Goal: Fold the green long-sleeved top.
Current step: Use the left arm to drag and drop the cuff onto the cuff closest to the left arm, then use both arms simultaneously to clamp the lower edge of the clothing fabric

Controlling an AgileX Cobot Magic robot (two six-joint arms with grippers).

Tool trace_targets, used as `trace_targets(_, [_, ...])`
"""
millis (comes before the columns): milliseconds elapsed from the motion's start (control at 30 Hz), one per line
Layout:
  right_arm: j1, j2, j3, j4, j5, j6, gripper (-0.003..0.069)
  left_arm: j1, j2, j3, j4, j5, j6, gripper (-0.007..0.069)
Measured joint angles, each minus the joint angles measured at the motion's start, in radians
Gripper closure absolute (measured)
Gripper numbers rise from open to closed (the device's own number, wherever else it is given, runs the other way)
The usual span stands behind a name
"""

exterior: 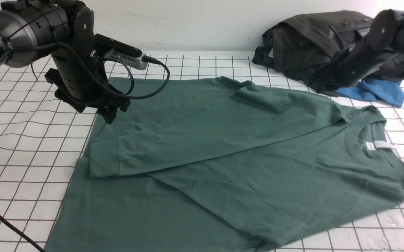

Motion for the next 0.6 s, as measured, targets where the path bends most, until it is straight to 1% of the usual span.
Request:
trace_targets(33, [0.013, 0.000, 0.000, 0.033, -0.010, -0.029, 0.0505, 0.000, -0.005, 0.000, -0.002, -0.002, 0.000, 0.0126])
trace_targets(67, [0.039, 0.002, 0.000, 0.097, -0.039, -0.122, 0.0545, 0.000, -0.020, -0.001, -0.014, -0.005, 0.002, 0.0139])
trace_targets(100, [0.058, 0.008, 0.000, 0.146, -0.057, -0.173, 0.0577, 0.000, -0.026, -0.002, -0.025, -0.005, 0.009, 0.0153])
trace_targets(133, [0.085, 0.025, 0.000, 0.216, -0.099, -0.277, 0.0622, 0.000, -0.036, -0.002, -0.048, -0.004, 0.028, 0.0182])
trace_targets(167, [0.096, 0.035, 0.000, 0.245, -0.111, -0.302, 0.0636, 0.000, -0.042, -0.002, -0.067, -0.003, 0.039, 0.0207])
trace_targets(233, [0.127, 0.091, 0.000, 0.333, -0.179, -0.427, 0.0662, 0.000, -0.060, -0.002, -0.128, 0.010, 0.085, 0.0287])
trace_targets(267, [0.130, 0.097, 0.000, 0.344, -0.184, -0.435, 0.0664, 0.000, -0.062, -0.002, -0.134, 0.011, 0.095, 0.0295])
trace_targets(300, [0.138, 0.139, -0.006, 0.368, -0.214, -0.478, 0.0669, 0.000, -0.079, -0.002, -0.171, 0.017, 0.125, 0.0349])
trace_targets(367, [0.139, 0.201, -0.033, 0.381, -0.256, -0.508, 0.0671, 0.000, -0.114, -0.002, -0.224, 0.038, 0.173, 0.0417])
trace_targets(433, [0.131, 0.249, -0.076, 0.395, -0.303, -0.507, 0.0670, 0.000, -0.158, -0.002, -0.274, 0.040, 0.205, 0.0457])
trace_targets(533, [0.118, 0.290, -0.163, 0.409, -0.423, -0.449, 0.0670, 0.000, -0.231, -0.002, -0.322, 0.033, 0.261, 0.0475])
trace_targets(600, [0.108, 0.296, -0.205, 0.427, -0.480, -0.400, 0.0666, 0.000, -0.289, 0.008, -0.331, -0.003, 0.292, 0.0475])
